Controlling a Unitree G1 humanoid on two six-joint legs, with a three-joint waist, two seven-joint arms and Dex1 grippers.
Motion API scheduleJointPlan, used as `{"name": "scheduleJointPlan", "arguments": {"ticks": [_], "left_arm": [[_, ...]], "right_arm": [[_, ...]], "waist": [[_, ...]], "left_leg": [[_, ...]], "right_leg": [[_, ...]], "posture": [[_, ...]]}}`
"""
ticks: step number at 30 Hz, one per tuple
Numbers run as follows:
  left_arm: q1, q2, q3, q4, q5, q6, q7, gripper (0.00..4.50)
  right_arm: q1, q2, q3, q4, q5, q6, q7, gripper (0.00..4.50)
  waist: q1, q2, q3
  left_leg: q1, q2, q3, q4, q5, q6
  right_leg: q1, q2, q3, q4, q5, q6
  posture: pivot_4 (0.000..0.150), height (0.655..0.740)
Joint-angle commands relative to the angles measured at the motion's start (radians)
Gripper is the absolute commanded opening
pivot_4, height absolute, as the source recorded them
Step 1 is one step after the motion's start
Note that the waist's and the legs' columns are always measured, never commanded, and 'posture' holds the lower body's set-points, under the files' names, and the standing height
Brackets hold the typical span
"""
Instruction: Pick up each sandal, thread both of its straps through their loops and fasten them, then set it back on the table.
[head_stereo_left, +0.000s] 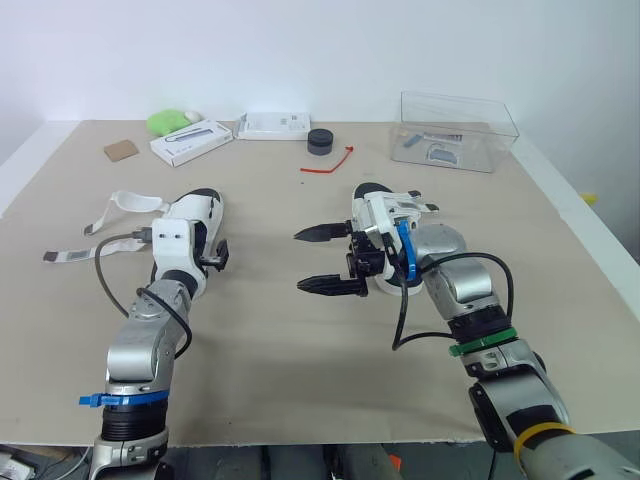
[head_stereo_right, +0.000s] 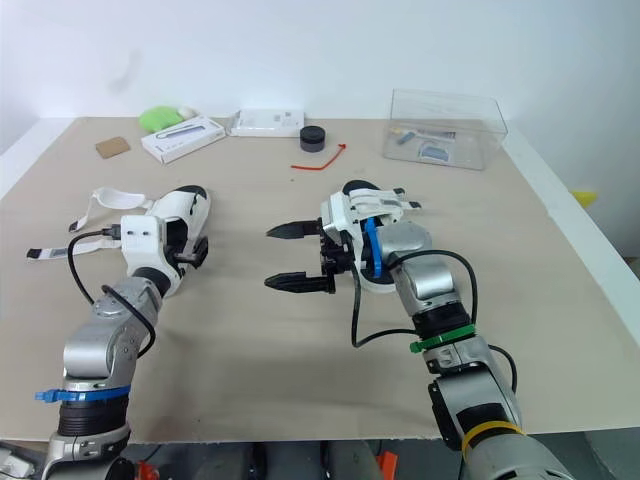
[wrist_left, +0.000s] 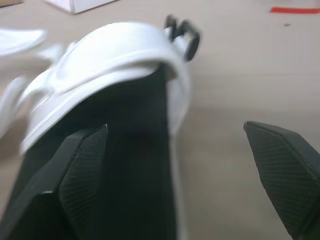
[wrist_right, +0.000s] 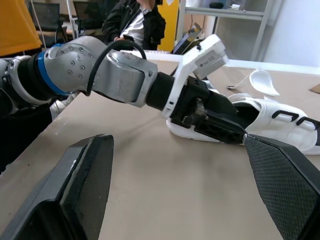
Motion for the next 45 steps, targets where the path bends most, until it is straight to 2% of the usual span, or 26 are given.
{"name": "scheduleJointPlan", "arguments": {"ticks": [1,13,17,18,20,21,25,34,41,45], "left_arm": [[-0.043,0.023,-0.014,0.057,0.018,-0.053,-0.035,4.50],[-0.237,0.061,-0.036,0.412,0.053,-0.224,-0.134,4.50],[-0.264,0.052,-0.025,0.459,0.036,-0.231,-0.153,3.35],[-0.266,0.052,-0.026,0.463,0.037,-0.233,-0.157,2.76],[-0.270,0.050,-0.025,0.470,0.038,-0.236,-0.163,2.00],[-0.272,0.050,-0.024,0.474,0.037,-0.236,-0.164,1.37],[-0.276,0.051,-0.026,0.481,0.035,-0.240,-0.179,0.09],[-0.220,0.076,-0.043,0.391,0.023,-0.243,-0.263,0.09],[0.107,0.291,-0.156,-0.041,-0.064,-0.389,-0.697,0.09],[0.262,0.425,-0.214,-0.185,-0.060,-0.509,-0.894,0.09]], "right_arm": [[-0.031,0.014,-0.026,-0.007,0.005,-0.012,-0.011,4.45],[-0.008,0.006,-0.025,-0.036,-0.014,-0.012,-0.050,4.45],[-0.001,-0.003,-0.036,-0.057,-0.003,0.016,-0.065,4.50],[0.001,-0.006,-0.037,-0.062,0.000,0.024,-0.069,4.50],[0.006,-0.012,-0.038,-0.071,0.001,0.035,-0.074,4.50],[0.008,-0.014,-0.038,-0.074,0.000,0.039,-0.077,4.50],[0.013,-0.017,-0.041,-0.086,0.004,0.076,-0.100,4.50],[-0.003,-0.022,-0.042,-0.056,-0.015,0.120,-0.149,4.50],[-0.009,-0.062,-0.076,-0.040,0.001,0.148,-0.148,4.50],[0.016,-0.091,-0.072,-0.059,0.001,0.160,-0.119,4.50]], "waist": [[0.001,0.000,0.000],[0.001,0.000,0.000],[0.001,0.000,0.000],[0.001,0.000,0.000],[0.001,0.000,0.000],[0.001,0.000,0.000],[0.001,0.000,0.000],[0.001,0.000,0.000],[-0.002,0.000,0.000],[0.000,0.001,0.001]], "left_leg": [[0.000,0.000,0.000,0.000,0.000,0.000],[0.000,0.000,-0.001,0.000,0.001,-0.002],[-0.001,0.000,-0.001,0.000,0.001,-0.002],[0.000,0.000,-0.001,0.000,0.001,-0.002],[0.000,-0.001,-0.001,0.000,0.001,-0.002],[0.000,-0.001,-0.001,0.000,0.001,-0.002],[0.000,-0.001,-0.001,0.000,0.001,-0.002],[-0.001,-0.001,-0.001,0.000,0.001,-0.002],[-0.002,0.001,0.000,-0.002,0.000,-0.003],[-0.002,0.001,0.001,-0.002,-0.001,-0.003]], "right_leg": [[0.000,0.000,0.000,0.000,0.000,0.000],[0.000,0.000,-0.001,0.000,0.000,0.000],[0.000,-0.001,-0.002,0.000,0.000,0.000],[0.000,-0.002,-0.002,0.001,0.000,0.000],[0.000,-0.002,-0.002,0.001,0.000,0.000],[0.000,-0.002,-0.002,0.001,0.000,0.000],[0.000,-0.002,-0.002,0.001,0.000,0.000],[0.000,-0.002,-0.002,0.000,0.000,0.000],[-0.002,-0.002,-0.002,-0.001,-0.001,-0.002],[-0.003,-0.004,-0.003,-0.001,-0.002,-0.002]], "posture": [[0.150,0.7400],[0.150,0.7400],[0.150,0.7400],[0.150,0.7400],[0.150,0.7400],[0.150,0.7400],[0.150,0.7400],[0.150,0.7400],[0.150,0.7400],[0.150,0.7400]]}}
